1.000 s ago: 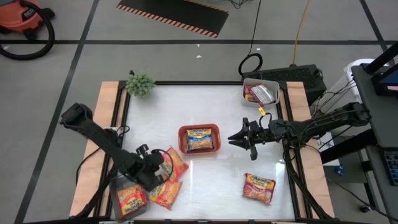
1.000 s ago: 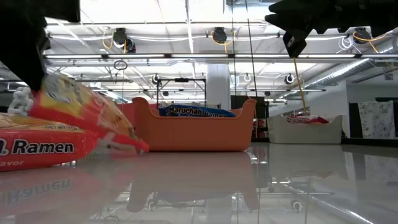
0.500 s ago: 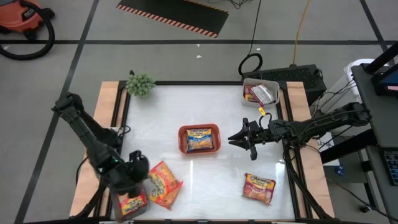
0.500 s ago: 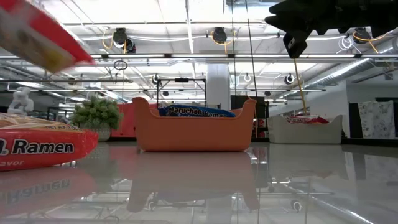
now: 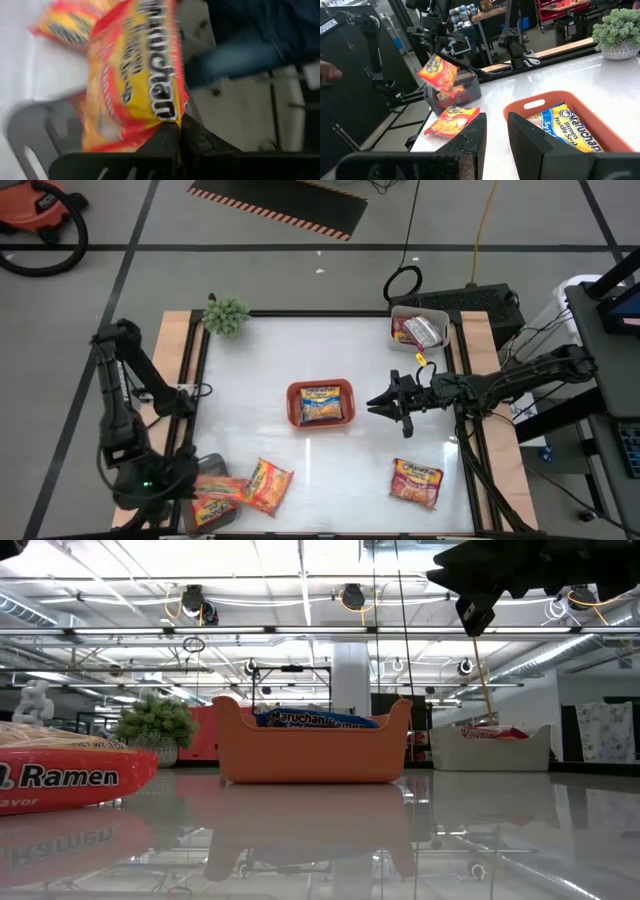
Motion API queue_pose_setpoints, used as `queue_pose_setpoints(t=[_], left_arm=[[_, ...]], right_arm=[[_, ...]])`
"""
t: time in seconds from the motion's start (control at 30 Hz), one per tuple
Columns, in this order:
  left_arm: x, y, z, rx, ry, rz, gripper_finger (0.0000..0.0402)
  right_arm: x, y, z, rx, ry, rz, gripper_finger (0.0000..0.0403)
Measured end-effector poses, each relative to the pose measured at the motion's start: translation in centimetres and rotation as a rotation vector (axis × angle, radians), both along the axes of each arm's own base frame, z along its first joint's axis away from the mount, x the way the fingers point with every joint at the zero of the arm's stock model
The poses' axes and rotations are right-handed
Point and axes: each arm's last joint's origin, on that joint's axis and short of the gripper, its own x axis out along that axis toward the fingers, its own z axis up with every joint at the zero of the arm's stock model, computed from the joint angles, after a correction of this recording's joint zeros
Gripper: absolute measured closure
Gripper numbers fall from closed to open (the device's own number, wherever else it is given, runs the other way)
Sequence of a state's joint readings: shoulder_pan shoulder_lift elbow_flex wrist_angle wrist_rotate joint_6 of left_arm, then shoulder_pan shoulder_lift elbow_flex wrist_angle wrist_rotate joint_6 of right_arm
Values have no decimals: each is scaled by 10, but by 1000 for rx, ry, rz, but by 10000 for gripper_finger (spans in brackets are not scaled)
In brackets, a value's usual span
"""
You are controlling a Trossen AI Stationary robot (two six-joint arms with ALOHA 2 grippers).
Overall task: Sort Maruchan noodles
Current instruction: Put the top orange noodle pack into the transparent black bin
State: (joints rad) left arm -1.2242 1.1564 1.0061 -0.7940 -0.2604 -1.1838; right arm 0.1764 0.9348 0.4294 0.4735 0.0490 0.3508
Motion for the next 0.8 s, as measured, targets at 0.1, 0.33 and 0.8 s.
queue_pose_setpoints(t=[0.1, 0.33, 0.8], left_arm=[[-13, -5, 0, -36, 78, -55, 399], [-32, -5, -4, -36, 219, -16, 399], [-41, 15, -15, 192, 329, -22, 393]], right_arm=[[0, 0, 0, 0, 0, 0, 328], [0, 0, 0, 0, 0, -1, 328], [0, 0, 0, -15, -1, 0, 328]])
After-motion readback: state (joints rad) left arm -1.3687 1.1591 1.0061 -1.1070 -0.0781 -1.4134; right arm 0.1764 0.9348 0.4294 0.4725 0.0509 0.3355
